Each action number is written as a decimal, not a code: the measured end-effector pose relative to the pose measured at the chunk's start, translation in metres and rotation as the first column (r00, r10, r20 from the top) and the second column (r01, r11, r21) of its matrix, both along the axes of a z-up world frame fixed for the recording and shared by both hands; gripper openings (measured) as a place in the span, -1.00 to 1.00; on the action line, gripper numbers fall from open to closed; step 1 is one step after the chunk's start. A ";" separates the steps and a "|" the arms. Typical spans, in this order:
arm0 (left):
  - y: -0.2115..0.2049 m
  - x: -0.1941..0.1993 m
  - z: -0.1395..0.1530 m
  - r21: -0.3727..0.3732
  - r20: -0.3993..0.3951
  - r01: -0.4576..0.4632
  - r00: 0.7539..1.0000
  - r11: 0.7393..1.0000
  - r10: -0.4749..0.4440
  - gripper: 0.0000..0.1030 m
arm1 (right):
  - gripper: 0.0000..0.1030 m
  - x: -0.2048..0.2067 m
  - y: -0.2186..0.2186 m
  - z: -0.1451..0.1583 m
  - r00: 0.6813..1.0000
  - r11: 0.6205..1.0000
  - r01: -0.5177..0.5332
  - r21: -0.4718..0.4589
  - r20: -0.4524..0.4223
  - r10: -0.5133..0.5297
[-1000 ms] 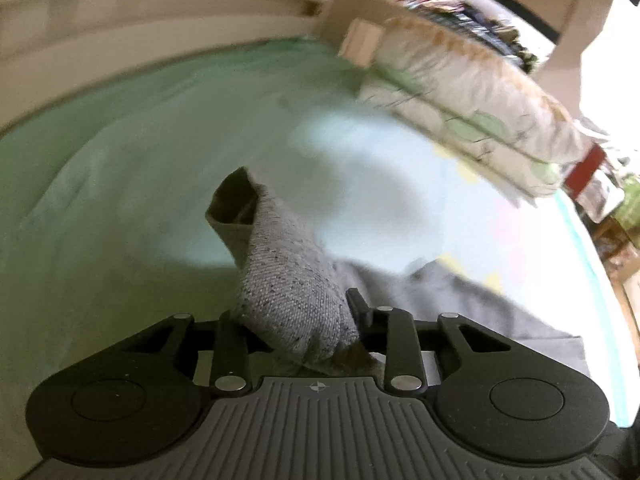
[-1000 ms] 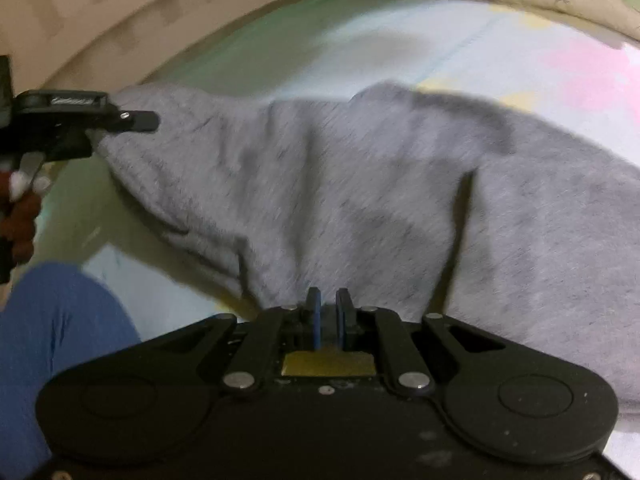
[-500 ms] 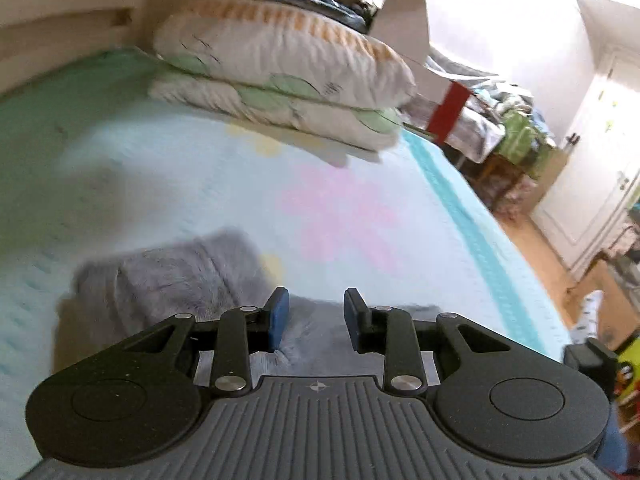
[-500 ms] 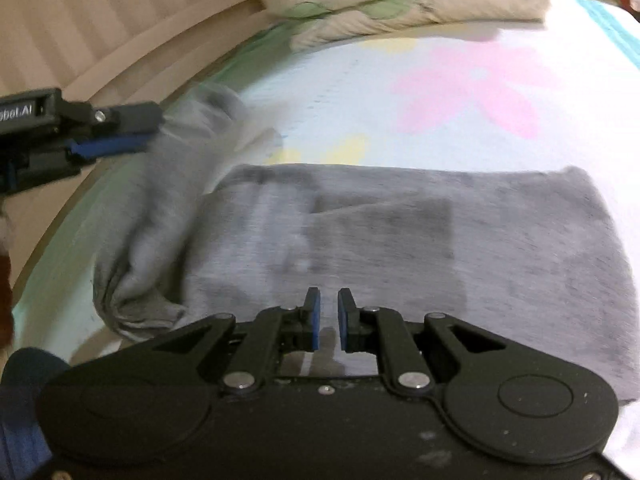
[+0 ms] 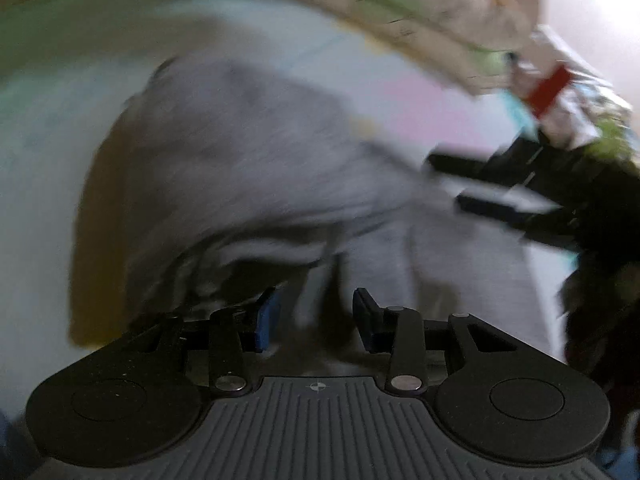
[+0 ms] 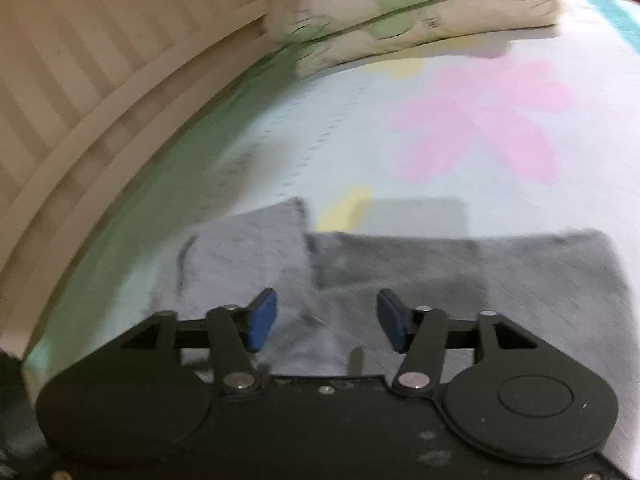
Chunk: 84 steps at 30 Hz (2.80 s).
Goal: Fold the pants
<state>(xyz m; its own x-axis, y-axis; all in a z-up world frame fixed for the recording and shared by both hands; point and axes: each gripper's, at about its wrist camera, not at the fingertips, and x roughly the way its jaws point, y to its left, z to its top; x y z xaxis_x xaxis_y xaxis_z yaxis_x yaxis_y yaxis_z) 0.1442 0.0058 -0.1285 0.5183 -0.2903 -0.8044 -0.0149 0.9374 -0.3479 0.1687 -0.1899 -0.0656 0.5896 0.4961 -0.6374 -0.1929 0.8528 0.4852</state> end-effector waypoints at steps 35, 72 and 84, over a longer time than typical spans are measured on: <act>-0.039 -0.040 -0.002 0.156 0.048 0.044 0.997 0.987 -0.052 -0.10 | -0.78 -0.027 -0.064 0.091 0.994 0.993 0.006 0.115 0.110 -0.019; -0.047 -0.028 0.002 0.204 -0.015 0.208 0.978 0.956 -0.210 0.17 | -0.60 -0.091 -0.109 -0.028 0.977 0.944 0.186 -0.273 -0.049 -0.207; -0.042 -0.027 -0.006 0.196 -0.021 0.182 0.983 0.964 -0.181 0.31 | -0.53 -0.089 -0.092 -0.031 0.972 0.919 0.216 -0.331 -0.020 -0.235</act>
<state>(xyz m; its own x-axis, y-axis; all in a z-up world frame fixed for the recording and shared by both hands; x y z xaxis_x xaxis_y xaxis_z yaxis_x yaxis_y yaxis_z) 0.1175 -0.0365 -0.1342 0.4691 -0.2152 -0.8565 0.1609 0.9745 -0.1567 0.0796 -0.2819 -0.0965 0.6186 0.1144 -0.7773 0.0431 0.9829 0.1789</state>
